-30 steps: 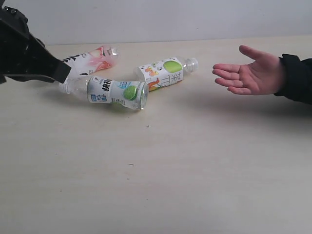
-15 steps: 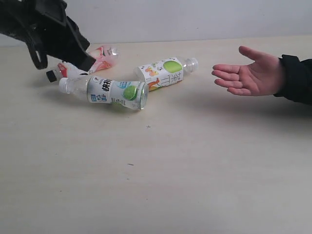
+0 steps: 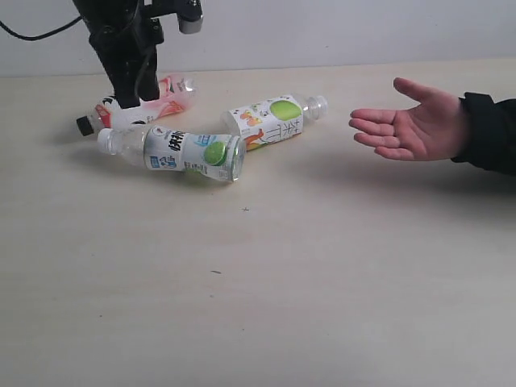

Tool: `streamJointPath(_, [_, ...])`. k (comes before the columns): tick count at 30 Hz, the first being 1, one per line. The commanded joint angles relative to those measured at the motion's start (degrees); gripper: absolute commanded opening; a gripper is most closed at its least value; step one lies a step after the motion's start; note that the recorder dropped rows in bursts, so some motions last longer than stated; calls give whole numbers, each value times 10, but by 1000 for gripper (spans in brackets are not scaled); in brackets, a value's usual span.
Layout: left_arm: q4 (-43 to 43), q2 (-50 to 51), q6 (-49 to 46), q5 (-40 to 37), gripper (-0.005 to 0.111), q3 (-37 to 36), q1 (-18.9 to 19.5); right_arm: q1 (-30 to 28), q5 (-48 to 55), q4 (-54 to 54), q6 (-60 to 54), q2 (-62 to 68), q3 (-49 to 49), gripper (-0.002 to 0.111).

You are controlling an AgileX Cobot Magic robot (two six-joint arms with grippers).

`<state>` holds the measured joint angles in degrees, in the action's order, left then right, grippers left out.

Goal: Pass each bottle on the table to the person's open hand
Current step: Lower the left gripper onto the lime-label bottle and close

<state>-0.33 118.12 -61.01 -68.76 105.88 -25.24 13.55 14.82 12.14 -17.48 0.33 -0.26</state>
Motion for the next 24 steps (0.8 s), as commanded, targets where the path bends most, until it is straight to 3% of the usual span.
streamJointPath(1, [-13,12,-61,10,1,9,2,-2,-7,-1,-3,-3,3,0])
streamJointPath(4, [-13,20,-73,15,11,9,2,-2,-7,-1,-3,-3,3,0])
streamJointPath(7, [-13,29,-121,5,36,9,2,-2,-7,-1,-3,-3,3,0])
streamJointPath(11, [-19,43,-155,8,81,8,0,-2,-7,-1,-3,-3,3,0])
streamJointPath(13, [-22,49,-155,18,93,8,0,-2,-7,-1,-3,-3,3,0])
streamJointPath(24, [-31,81,-137,44,94,8,0,-2,-7,-1,-3,-3,3,0])
